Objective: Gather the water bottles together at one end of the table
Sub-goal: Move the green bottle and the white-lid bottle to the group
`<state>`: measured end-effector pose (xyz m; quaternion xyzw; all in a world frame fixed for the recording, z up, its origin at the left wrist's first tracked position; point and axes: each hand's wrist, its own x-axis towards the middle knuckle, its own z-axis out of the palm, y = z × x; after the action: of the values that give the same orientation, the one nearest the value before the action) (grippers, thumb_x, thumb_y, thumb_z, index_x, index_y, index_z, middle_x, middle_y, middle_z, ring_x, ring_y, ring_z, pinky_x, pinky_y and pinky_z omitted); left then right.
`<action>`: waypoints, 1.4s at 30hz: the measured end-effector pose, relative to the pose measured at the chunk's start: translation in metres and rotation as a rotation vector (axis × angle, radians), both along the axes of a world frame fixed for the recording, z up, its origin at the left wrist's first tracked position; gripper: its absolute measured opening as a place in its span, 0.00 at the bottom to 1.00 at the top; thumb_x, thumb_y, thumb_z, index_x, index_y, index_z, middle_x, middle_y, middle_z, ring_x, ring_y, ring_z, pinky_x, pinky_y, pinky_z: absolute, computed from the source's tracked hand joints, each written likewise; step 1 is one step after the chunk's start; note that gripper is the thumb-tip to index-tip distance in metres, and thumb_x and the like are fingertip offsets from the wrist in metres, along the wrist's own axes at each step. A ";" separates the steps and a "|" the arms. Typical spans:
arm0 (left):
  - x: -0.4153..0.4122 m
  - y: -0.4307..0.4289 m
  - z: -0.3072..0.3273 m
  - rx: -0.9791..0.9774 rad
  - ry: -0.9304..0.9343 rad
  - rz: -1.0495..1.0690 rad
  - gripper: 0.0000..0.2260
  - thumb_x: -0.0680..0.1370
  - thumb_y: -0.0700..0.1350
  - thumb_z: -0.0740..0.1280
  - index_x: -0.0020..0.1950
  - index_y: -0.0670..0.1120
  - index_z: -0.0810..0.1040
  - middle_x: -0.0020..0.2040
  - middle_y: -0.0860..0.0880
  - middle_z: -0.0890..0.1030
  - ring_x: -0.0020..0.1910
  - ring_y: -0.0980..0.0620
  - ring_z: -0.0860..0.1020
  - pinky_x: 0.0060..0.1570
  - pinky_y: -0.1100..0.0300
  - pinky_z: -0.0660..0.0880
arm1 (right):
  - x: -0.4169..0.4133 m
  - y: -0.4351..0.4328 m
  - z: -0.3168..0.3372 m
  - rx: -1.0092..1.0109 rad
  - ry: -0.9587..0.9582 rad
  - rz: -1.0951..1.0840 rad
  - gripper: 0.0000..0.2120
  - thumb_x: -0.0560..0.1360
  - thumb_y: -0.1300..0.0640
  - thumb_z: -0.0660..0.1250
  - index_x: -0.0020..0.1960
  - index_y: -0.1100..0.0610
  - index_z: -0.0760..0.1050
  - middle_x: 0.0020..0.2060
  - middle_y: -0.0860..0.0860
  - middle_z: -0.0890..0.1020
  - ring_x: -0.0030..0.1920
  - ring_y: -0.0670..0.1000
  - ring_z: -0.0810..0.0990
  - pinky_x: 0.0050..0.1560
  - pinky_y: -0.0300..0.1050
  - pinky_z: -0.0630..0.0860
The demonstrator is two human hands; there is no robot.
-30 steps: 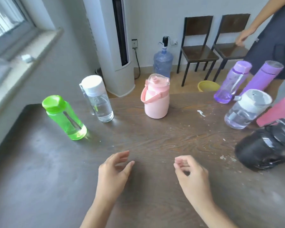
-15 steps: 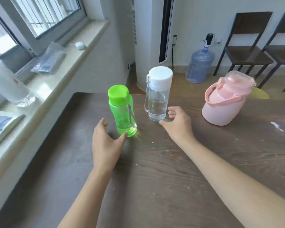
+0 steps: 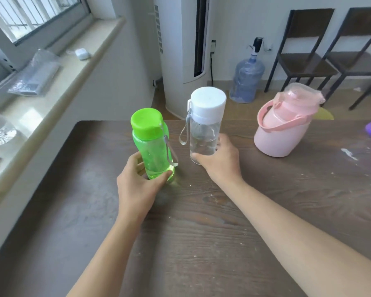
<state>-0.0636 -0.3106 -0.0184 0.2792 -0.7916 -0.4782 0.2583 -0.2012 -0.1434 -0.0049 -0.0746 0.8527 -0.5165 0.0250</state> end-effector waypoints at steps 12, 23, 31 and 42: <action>0.043 0.198 0.025 0.055 -0.003 -0.175 0.26 0.62 0.55 0.84 0.58 0.58 0.83 0.51 0.68 0.87 0.52 0.69 0.85 0.48 0.78 0.76 | 0.094 0.215 0.015 -0.043 -0.005 -0.082 0.25 0.61 0.46 0.82 0.56 0.45 0.78 0.46 0.40 0.87 0.47 0.40 0.86 0.47 0.50 0.84; 0.062 0.431 0.024 0.079 -0.051 -0.401 0.24 0.63 0.55 0.84 0.56 0.59 0.83 0.51 0.65 0.88 0.53 0.66 0.85 0.49 0.75 0.77 | 0.155 0.459 0.011 -0.010 0.050 -0.279 0.24 0.61 0.50 0.85 0.53 0.42 0.78 0.47 0.28 0.84 0.46 0.30 0.83 0.39 0.25 0.75; 0.047 0.558 0.029 0.063 -0.110 -0.550 0.29 0.64 0.57 0.81 0.64 0.57 0.81 0.55 0.61 0.87 0.55 0.62 0.85 0.55 0.54 0.82 | 0.146 0.595 0.018 0.102 0.044 -0.519 0.25 0.59 0.42 0.84 0.50 0.39 0.74 0.38 0.34 0.83 0.42 0.26 0.80 0.37 0.28 0.73; 0.024 0.618 0.024 -0.023 -0.147 -0.581 0.29 0.65 0.56 0.80 0.64 0.55 0.79 0.55 0.58 0.87 0.57 0.54 0.84 0.57 0.51 0.81 | 0.121 0.667 0.014 0.168 0.011 -0.647 0.25 0.62 0.52 0.86 0.40 0.42 0.68 0.35 0.36 0.77 0.37 0.31 0.73 0.33 0.33 0.65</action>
<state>-0.0400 0.3071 0.0051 0.0717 -0.8604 -0.5014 0.0558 -0.0802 0.5231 0.0094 0.1998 0.8718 -0.4252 -0.1388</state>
